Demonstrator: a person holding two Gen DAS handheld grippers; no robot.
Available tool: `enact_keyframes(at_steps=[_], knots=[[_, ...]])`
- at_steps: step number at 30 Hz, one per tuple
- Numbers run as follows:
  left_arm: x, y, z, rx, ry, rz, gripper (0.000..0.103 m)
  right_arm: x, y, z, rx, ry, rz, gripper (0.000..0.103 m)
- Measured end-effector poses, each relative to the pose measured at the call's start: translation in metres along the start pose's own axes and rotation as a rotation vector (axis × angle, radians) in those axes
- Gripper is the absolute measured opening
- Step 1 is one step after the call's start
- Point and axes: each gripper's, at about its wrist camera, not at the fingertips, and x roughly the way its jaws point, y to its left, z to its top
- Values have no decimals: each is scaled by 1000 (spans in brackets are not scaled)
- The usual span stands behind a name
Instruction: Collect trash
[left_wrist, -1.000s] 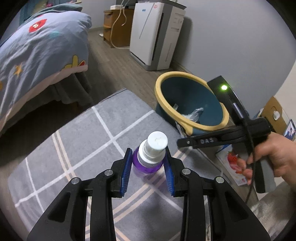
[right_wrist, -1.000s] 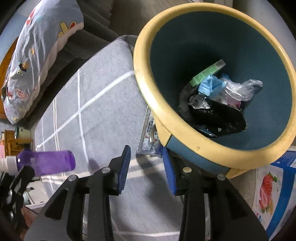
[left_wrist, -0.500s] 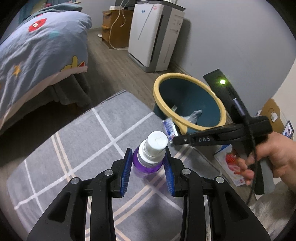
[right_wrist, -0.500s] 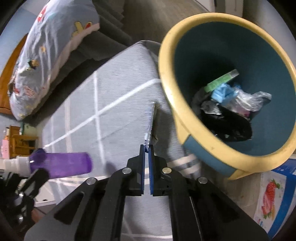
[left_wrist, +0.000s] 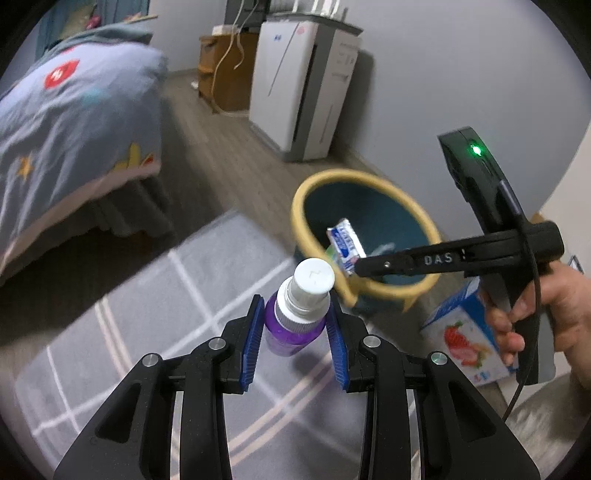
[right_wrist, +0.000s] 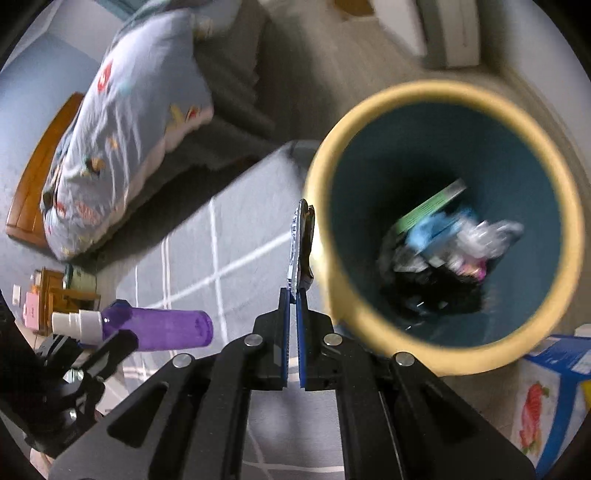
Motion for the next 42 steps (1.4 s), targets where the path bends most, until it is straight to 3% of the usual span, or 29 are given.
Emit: enact_keyframes(at_steps=[4,11,13,17,23,30,35,37,40,42], knots=[[23,-26,33,46,-22,-25,35,-23,-35,9,49,-56,-52,3],[74,-70,72,75,-11,-56,35,-33,-93,9,169,-66,-90,4],[82,-74,79,66,-9,-46,45,-33,-99,8,178,-65,-87,4],[82,-76,86,58,-32,-38,52,-32,-103,5,172,-59,-91,4],[72,-69,76,42,-32,-22,55,-34,-99,6,151,-66,-90,4],[37,-63,55,40,-35,41,57,-48,-68,-1,42,-104,-118,4],[-5,-58,32,14,-58,76,64,-71,-41,-19,-23,-145,-154,4],[-22,-56,22,5,-70,93,72,-82,-30,-27,-42,-169,-170,7],[-46,-52,8,-22,-86,116,88,-101,-14,-43,-74,-218,-194,37],[-61,-51,-3,-29,-90,142,92,-112,-5,-53,-97,-253,-213,62]])
